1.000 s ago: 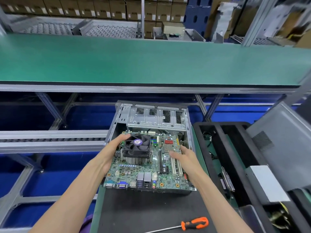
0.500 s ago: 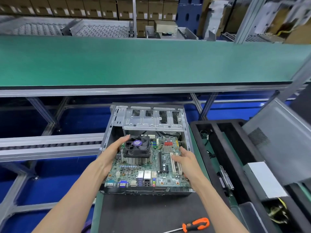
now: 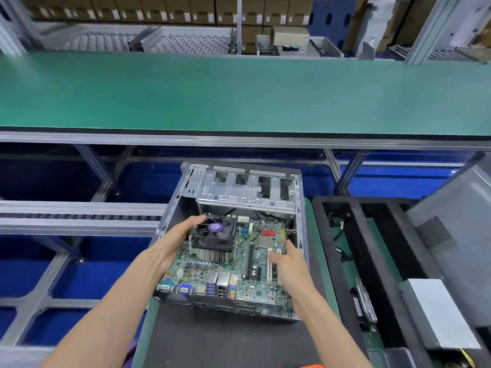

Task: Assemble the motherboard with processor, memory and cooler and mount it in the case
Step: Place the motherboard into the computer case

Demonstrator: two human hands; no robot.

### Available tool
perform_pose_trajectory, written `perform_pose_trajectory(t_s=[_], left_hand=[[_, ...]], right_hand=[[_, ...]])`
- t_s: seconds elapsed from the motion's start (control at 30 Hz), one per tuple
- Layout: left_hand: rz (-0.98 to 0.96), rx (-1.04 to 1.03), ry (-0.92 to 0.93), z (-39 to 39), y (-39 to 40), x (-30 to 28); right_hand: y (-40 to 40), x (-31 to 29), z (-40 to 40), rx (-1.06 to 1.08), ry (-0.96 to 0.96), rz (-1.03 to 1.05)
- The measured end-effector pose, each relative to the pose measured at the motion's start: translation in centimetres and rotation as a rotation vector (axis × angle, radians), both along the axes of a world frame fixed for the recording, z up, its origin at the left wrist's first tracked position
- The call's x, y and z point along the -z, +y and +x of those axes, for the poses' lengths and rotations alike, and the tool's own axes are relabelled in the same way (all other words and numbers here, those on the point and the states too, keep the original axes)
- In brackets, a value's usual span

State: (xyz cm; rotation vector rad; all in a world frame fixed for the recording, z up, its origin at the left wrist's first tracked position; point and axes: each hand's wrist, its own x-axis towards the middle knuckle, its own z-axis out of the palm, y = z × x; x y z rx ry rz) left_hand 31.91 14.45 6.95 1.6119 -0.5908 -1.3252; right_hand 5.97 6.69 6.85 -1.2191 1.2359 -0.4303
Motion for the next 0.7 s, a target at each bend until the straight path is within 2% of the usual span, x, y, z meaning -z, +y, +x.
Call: perform_pose_trajectory(t_s=[0.13, 0.23, 0.43, 0.53, 0.6, 0.7], left_hand=[[0.041, -0.002, 0.022, -0.2, 0.0, -0.2], [0.050, -0.029, 0.022, 0.0, -0.1, 0.2], [0.047, 0.014, 0.007, 0.3, -0.4, 0.6], [0.055, 0.007, -0.007, 0.5, -0.6, 0.7], [0.052, 0.015, -0.014, 0.5, -0.8, 0.8], [0.052, 0.053, -0.023, 0.6, -1.2, 0.8]], right_hand=[[-0.2, -0.3, 0.1, -0.058, 0.006, 0.013], [-0.2, -0.9, 0.3, -0.124, 0.069, -0.057], [-0.4, -2.4, 0.9, -0.388, 0.380, -0.437], [-0.5, -3.4, 2.0, -0.458, 0.335, -0.633], [-0.6, -4.1, 3.4, -0.548, 0.258, -0.611], [-1.1, -4.5, 6.0, -0.675, 0.245, -0.563]])
